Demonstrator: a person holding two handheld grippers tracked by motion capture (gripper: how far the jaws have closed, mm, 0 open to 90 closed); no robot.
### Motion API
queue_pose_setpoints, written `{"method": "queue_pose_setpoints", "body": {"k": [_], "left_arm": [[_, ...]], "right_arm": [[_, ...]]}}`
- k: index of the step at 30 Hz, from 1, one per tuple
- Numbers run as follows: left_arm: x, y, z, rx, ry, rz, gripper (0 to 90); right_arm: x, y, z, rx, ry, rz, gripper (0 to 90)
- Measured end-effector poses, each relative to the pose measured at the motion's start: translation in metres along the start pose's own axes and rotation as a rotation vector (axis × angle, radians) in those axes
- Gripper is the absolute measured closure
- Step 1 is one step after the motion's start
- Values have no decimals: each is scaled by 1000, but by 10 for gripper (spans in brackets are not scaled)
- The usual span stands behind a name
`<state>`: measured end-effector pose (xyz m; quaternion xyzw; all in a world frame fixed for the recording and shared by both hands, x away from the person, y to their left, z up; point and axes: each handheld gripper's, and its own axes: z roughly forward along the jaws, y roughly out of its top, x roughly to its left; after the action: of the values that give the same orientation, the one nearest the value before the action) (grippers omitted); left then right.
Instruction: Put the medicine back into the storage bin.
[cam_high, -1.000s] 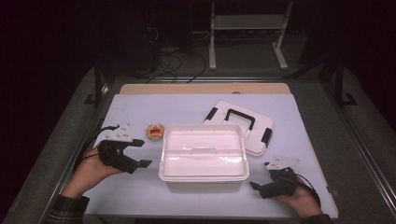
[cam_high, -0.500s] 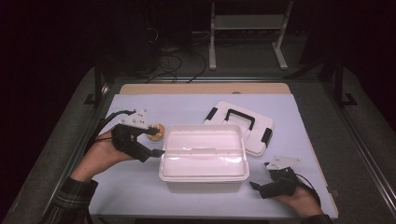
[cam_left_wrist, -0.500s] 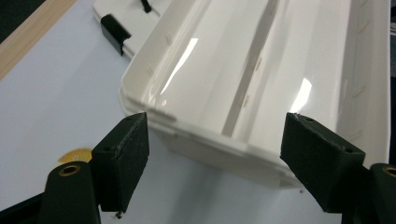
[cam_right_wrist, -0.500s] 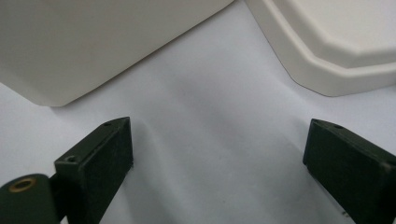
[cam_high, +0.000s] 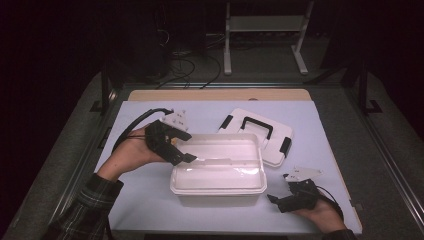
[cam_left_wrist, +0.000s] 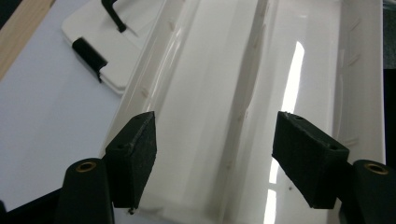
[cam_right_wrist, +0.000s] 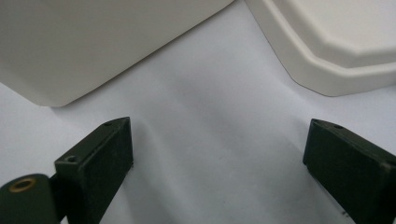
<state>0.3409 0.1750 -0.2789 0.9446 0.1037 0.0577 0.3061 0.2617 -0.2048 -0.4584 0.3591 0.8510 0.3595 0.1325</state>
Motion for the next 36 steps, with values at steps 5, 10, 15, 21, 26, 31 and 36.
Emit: {"method": "queue_pose_setpoints", "body": {"k": [5, 10, 15, 21, 26, 31, 36], "left_arm": [[-1, 17, 14, 51, -20, 28, 361], [-5, 31, 29, 120, -55, 64, 454], [-5, 38, 41, 156, -73, 70, 508], [-6, 43, 55, 189, -88, 86, 572], [-9, 45, 63, 208, -106, 100, 654], [-10, 46, 67, 225, -122, 112, 723], [-12, 47, 70, 226, -133, 123, 790]], "right_arm": [[0, 0, 0, -1, 1, 1, 76], [0, 0, 0, -1, 1, 1, 76], [0, 0, 0, -1, 1, 1, 77], [0, 0, 0, -1, 1, 0, 76], [0, 0, 0, -2, 1, -1, 76], [0, 0, 0, -2, 1, 1, 76], [0, 0, 0, -1, 1, 1, 76]]}}
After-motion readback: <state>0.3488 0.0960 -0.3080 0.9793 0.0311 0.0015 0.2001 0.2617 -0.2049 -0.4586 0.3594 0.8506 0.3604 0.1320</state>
